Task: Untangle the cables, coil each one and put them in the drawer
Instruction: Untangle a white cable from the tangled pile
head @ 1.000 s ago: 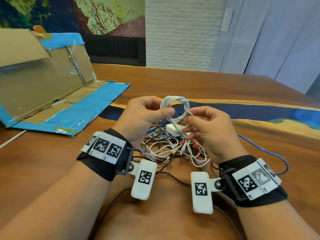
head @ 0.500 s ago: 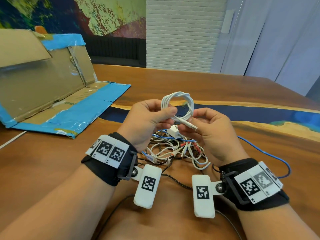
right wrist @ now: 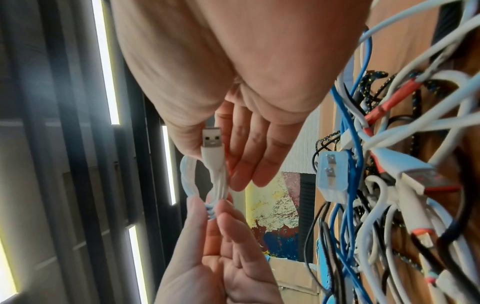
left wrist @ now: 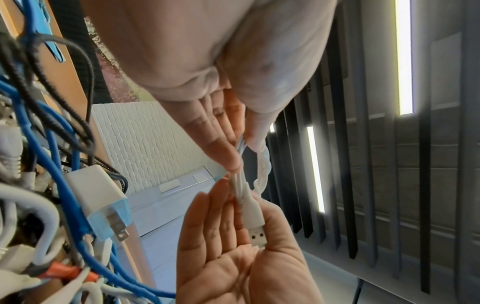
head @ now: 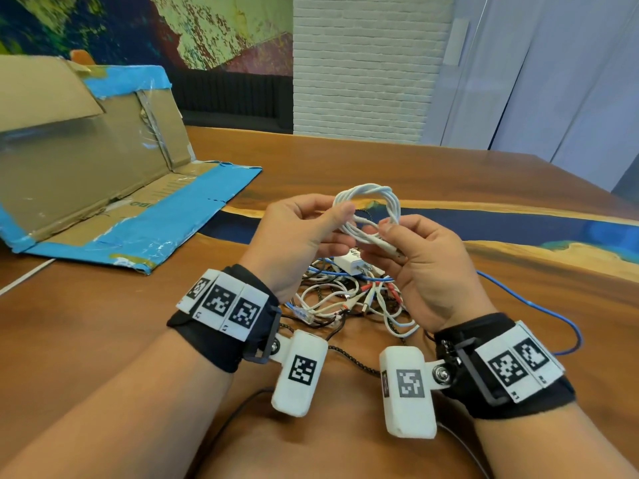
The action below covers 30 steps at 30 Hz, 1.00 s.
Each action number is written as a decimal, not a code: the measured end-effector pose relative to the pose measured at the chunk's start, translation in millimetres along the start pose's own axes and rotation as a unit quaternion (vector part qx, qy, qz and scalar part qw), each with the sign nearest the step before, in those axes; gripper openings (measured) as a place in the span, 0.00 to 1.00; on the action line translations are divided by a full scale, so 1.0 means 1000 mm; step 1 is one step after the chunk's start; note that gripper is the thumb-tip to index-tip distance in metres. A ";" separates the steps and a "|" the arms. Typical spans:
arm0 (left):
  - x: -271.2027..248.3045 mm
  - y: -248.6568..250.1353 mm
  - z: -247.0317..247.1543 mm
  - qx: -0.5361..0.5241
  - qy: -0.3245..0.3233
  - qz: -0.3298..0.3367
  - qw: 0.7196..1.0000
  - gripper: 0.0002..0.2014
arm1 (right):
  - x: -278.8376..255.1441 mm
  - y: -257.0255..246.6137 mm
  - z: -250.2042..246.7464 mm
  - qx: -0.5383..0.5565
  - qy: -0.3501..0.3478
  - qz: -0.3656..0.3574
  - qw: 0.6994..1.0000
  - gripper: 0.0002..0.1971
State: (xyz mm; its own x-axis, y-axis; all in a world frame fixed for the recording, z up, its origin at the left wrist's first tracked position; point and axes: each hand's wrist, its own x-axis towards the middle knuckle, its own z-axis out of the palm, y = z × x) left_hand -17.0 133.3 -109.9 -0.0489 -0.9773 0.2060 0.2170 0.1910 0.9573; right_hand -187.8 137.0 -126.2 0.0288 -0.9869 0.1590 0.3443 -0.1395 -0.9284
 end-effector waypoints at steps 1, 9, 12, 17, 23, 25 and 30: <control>0.000 0.000 0.000 0.000 0.007 0.000 1.000 0.11 | -0.001 0.000 0.000 0.005 -0.003 -0.001 1.000 0.06; -0.001 0.001 0.000 -0.051 -0.028 -0.056 0.997 0.04 | -0.003 -0.004 0.000 0.000 -0.019 -0.020 1.000 0.08; -0.001 0.002 0.000 -0.068 -0.040 -0.075 0.994 0.05 | -0.003 -0.006 0.001 -0.015 -0.029 -0.031 0.999 0.09; 0.000 0.003 -0.005 -0.049 -0.032 -0.064 0.996 0.05 | -0.003 -0.009 -0.002 -0.115 -0.046 -0.018 0.992 0.10; 0.000 0.002 -0.006 -0.049 -0.045 -0.059 0.996 0.13 | -0.004 -0.017 -0.005 -0.114 -0.063 0.007 0.991 0.13; 0.001 0.002 -0.007 -0.058 -0.048 -0.060 0.995 0.14 | -0.003 -0.020 -0.005 -0.081 -0.058 0.012 0.995 0.13; 0.005 -0.001 -0.014 -0.011 -0.023 -0.055 0.998 0.14 | -0.002 -0.044 -0.017 -0.090 -0.019 0.005 0.996 0.12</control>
State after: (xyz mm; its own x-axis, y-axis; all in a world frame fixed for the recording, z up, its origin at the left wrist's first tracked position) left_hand -3.9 127.2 -113.0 -0.1188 -0.9868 0.1104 0.2294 0.0809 0.9700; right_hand -219.0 143.4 -91.9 0.0685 -0.9849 0.1592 0.1703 -0.1457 -0.9746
